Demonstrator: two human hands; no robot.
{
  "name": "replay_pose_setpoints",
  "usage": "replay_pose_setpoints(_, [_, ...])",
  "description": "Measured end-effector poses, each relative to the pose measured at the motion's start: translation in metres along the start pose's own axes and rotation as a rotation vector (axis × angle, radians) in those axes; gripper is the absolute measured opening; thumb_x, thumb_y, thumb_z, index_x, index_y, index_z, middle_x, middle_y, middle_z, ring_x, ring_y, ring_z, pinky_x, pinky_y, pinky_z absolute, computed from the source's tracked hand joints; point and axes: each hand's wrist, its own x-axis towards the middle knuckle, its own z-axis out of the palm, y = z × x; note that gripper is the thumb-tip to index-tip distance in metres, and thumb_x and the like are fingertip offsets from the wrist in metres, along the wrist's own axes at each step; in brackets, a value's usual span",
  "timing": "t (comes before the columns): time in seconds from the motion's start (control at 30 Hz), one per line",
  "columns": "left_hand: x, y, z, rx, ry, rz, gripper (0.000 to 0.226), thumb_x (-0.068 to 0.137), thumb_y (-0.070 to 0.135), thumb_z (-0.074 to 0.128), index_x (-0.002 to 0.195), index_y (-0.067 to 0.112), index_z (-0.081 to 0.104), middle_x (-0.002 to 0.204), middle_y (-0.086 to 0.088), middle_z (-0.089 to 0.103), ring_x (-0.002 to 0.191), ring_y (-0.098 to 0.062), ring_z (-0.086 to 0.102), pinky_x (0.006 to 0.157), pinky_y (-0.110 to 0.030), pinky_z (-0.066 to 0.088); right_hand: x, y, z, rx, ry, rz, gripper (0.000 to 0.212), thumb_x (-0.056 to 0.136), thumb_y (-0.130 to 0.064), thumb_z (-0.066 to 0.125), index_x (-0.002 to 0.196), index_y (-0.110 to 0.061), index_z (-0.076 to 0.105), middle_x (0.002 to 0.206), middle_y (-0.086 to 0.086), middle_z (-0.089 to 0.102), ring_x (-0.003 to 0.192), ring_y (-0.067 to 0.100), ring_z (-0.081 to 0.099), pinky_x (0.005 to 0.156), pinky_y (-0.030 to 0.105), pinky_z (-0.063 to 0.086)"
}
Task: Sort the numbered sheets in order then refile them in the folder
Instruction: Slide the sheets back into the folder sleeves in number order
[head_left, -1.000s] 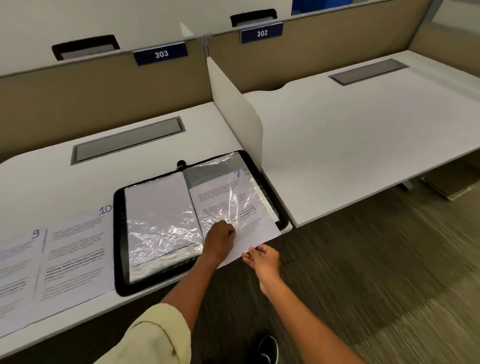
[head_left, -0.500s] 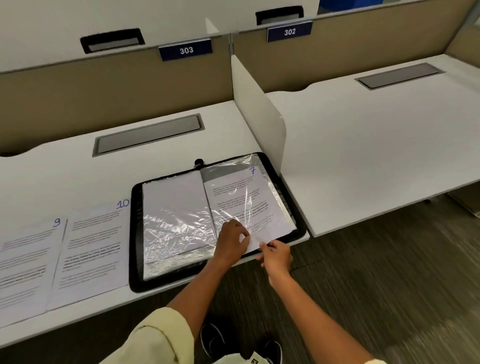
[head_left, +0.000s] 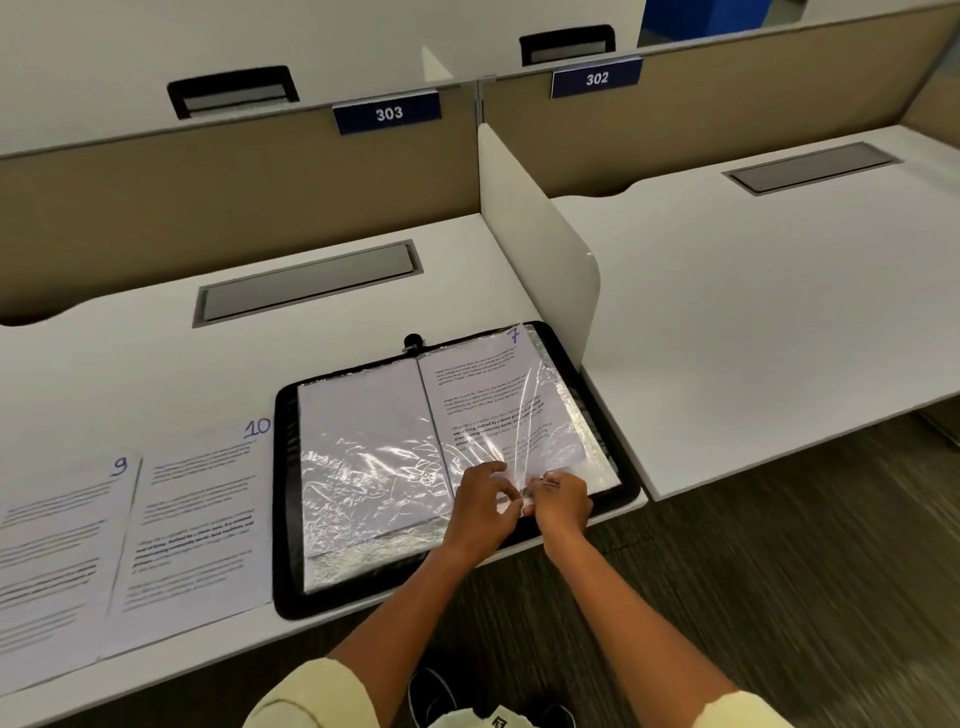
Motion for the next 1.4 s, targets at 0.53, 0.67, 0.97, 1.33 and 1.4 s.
replay_pose_setpoints(0.53, [-0.002, -0.002, -0.006, 0.006, -0.062, 0.019, 0.007, 0.085, 0.022, 0.069, 0.092, 0.019, 0.069, 0.13, -0.001, 0.055, 0.124, -0.016, 0.043, 0.097, -0.022, 0.031, -0.004, 0.004, -0.016, 0.112, 0.22, -0.027, 0.031, 0.092, -0.039, 0.067, 0.076, -0.012, 0.063, 0.079, 0.003, 0.066, 0.075, 0.02, 0.062, 0.066, 0.032, 0.049])
replay_pose_setpoints(0.67, [-0.008, 0.002, -0.007, 0.004, -0.065, 0.045, 0.015, 0.085, 0.029, 0.07, 0.095, 0.019, 0.067, 0.121, 0.002, 0.055, 0.117, -0.014, 0.044, 0.097, -0.026, 0.035, 0.0, 0.003, -0.039, 0.184, 0.318, 0.004, 0.027, 0.092, -0.035, 0.068, 0.089, -0.012, 0.056, 0.085, 0.003, 0.059, 0.077, 0.02, 0.056, 0.068, 0.032, 0.043])
replay_pose_setpoints(0.97, [-0.006, 0.022, -0.002, -0.02, -0.04, -0.049, 0.045, 0.086, 0.066, 0.049, 0.105, 0.027, 0.062, 0.111, 0.009, 0.058, 0.107, -0.011, 0.049, 0.092, -0.032, 0.043, -0.003, -0.006, -0.057, 0.24, 0.216, -0.175, 0.014, 0.095, -0.018, 0.065, 0.084, -0.027, 0.065, 0.093, -0.002, 0.069, 0.095, 0.02, 0.066, 0.082, 0.034, 0.054])
replay_pose_setpoints(1.33, [0.003, 0.078, -0.051, -0.382, 0.308, -0.232, 0.041, 0.093, 0.054, 0.05, 0.097, 0.017, 0.066, 0.094, 0.01, 0.066, 0.087, -0.002, 0.062, 0.076, -0.022, 0.051, -0.058, -0.038, -0.025, 0.214, -0.207, -0.611, 0.012, 0.097, -0.019, 0.064, 0.106, -0.021, 0.07, 0.102, -0.011, 0.071, 0.101, 0.0, 0.064, 0.089, 0.01, 0.048])
replay_pose_setpoints(1.4, [-0.004, 0.076, -0.062, -0.396, 0.368, -0.259, 0.05, 0.089, 0.062, 0.052, 0.099, 0.015, 0.067, 0.095, 0.005, 0.069, 0.086, -0.008, 0.065, 0.072, -0.021, 0.052, -0.069, -0.039, -0.014, 0.182, -0.263, -0.658, 0.015, 0.097, -0.017, 0.062, 0.111, -0.018, 0.07, 0.105, -0.01, 0.07, 0.101, -0.002, 0.063, 0.09, 0.009, 0.047])
